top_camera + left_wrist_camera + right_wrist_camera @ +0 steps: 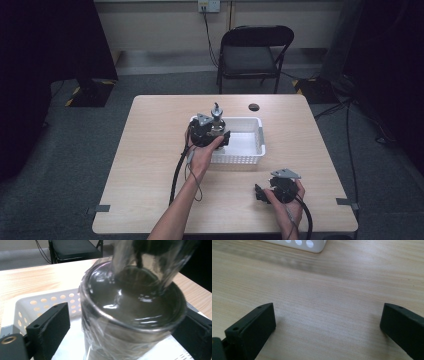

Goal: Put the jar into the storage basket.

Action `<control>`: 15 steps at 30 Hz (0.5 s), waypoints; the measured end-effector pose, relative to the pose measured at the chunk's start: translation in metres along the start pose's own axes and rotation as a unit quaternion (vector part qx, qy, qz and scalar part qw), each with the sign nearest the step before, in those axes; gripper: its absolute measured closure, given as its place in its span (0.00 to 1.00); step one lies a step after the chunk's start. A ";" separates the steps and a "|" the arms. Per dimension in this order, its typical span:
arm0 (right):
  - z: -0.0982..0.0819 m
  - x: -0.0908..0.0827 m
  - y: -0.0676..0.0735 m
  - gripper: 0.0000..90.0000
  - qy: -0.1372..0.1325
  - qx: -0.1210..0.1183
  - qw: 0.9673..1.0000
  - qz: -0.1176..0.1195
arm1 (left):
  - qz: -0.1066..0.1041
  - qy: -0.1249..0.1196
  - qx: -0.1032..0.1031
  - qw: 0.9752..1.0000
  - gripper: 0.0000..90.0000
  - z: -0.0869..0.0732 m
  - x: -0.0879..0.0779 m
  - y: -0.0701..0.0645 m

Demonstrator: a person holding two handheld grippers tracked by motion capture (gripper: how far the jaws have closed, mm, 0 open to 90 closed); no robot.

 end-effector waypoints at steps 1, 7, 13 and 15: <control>0.000 0.000 0.000 0.00 0.000 0.000 1.000 0.000 | 0.001 0.001 0.001 1.000 0.03 0.000 0.000 0.000; 0.000 0.000 0.000 0.00 0.000 0.000 1.000 0.000 | -0.006 0.000 -0.011 1.000 0.03 0.002 -0.002 0.003; 0.000 0.000 0.000 0.00 0.000 0.000 1.000 0.000 | -0.017 0.005 -0.007 1.000 0.02 0.001 -0.003 0.005; 0.000 0.000 0.000 0.00 0.000 0.000 1.000 0.000 | -0.020 0.003 -0.005 1.000 0.02 0.001 -0.005 0.005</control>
Point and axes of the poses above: each handheld gripper's, and its own axes: x roughly forward along the jaws, z roughly out of its top, y roughly to its left, the point moved 1 cm from there along x, roughly forward along the jaws, and after that the axes turned 6 degrees about -x, right-handed, at the moved point
